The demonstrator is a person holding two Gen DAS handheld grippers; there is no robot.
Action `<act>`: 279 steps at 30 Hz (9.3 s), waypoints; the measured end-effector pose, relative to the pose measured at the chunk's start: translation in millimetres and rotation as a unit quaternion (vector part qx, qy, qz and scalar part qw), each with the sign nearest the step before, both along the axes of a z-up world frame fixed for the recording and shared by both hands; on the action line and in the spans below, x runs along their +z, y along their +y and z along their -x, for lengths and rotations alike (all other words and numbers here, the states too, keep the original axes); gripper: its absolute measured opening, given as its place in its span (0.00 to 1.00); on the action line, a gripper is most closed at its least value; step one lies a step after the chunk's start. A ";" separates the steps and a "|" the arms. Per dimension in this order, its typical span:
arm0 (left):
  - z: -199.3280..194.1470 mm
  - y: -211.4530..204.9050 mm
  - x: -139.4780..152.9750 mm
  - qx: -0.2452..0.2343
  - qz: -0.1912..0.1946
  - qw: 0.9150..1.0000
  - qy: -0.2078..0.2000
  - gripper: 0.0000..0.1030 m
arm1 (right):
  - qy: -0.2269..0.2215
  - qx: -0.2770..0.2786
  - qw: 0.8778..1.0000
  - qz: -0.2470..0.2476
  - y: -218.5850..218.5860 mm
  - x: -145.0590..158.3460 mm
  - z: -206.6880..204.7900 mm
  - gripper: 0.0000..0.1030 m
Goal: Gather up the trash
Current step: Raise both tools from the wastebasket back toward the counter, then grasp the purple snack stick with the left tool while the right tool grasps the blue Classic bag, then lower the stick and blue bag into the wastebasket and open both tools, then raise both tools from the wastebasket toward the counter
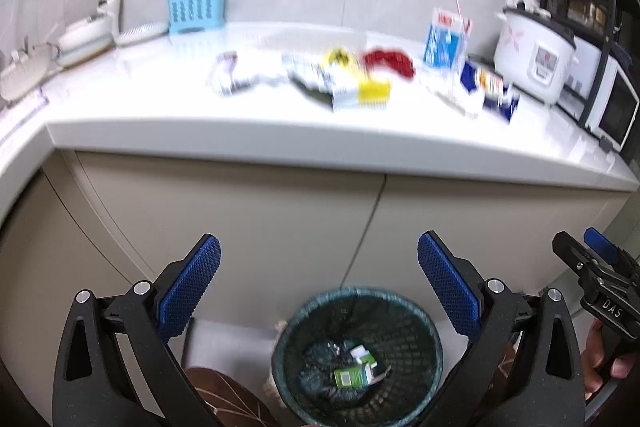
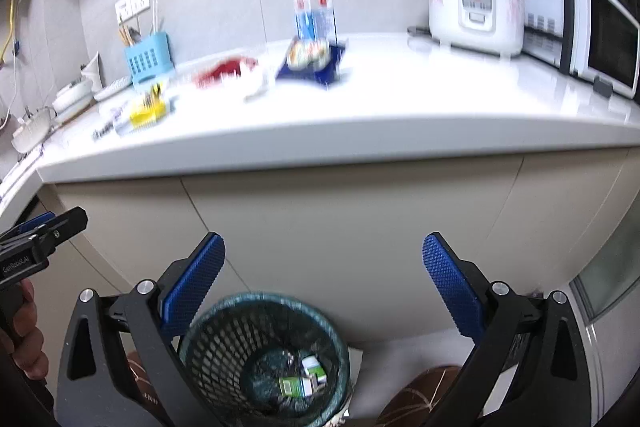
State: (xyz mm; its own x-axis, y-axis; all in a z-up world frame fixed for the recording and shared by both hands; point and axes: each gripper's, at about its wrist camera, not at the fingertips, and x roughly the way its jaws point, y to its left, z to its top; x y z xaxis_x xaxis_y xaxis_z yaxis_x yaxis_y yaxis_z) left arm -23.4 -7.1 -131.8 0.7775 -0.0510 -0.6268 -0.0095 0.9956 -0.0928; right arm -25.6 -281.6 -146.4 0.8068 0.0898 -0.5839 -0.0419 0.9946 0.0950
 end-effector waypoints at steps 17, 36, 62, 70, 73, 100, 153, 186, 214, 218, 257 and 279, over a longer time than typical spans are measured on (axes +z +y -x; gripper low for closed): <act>-50.0 31.0 72.1 0.033 -0.011 0.999 -0.012 0.94 | -0.032 0.003 0.999 0.008 -5.3 99.2 -62.1 0.93; -193.2 88.7 58.8 0.072 -0.024 0.994 0.079 0.94 | 0.085 0.015 0.996 -0.008 11.7 73.1 -202.2 0.93; -231.3 99.1 39.6 0.109 -0.032 0.983 0.145 0.12 | 0.153 -0.006 0.988 -0.004 21.3 54.6 -248.6 0.31; -220.8 95.4 50.6 0.098 -0.028 0.986 0.130 0.12 | 0.136 -0.003 0.991 -0.010 18.4 65.6 -238.3 0.30; -214.2 91.9 57.9 0.093 -0.029 0.988 0.122 0.12 | 0.125 0.001 0.992 -0.008 18.8 72.4 -231.2 0.29; -86.3 33.1 112.1 0.032 -0.017 0.999 0.030 0.11 | 0.032 0.041 0.998 -0.017 20.5 117.4 -102.9 0.29; 16.2 -39.7 -147.7 -0.042 0.012 0.995 0.089 0.11 | 0.092 0.091 0.989 0.075 66.3 -122.7 8.9 0.29; -9.0 -5.1 -226.8 -0.025 0.019 0.987 0.159 0.11 | 0.176 0.132 0.974 0.057 88.4 -241.7 -20.4 0.58; -25.0 -74.8 -252.0 -0.080 0.008 0.979 0.185 0.14 | 0.125 0.054 0.990 0.033 13.3 -179.0 -6.5 0.86; -23.6 -79.5 -250.0 -0.082 0.010 0.980 0.182 0.19 | 0.127 0.050 0.990 0.030 9.6 -177.6 -6.8 0.86; -6.7 -34.6 -23.1 -0.023 0.009 1.000 -0.003 0.94 | -0.036 0.039 0.998 0.025 -3.6 -5.2 -9.0 0.93; -73.7 -24.2 62.5 0.027 -0.003 1.000 0.007 0.94 | -0.085 0.054 0.995 0.019 2.0 96.5 -72.3 0.93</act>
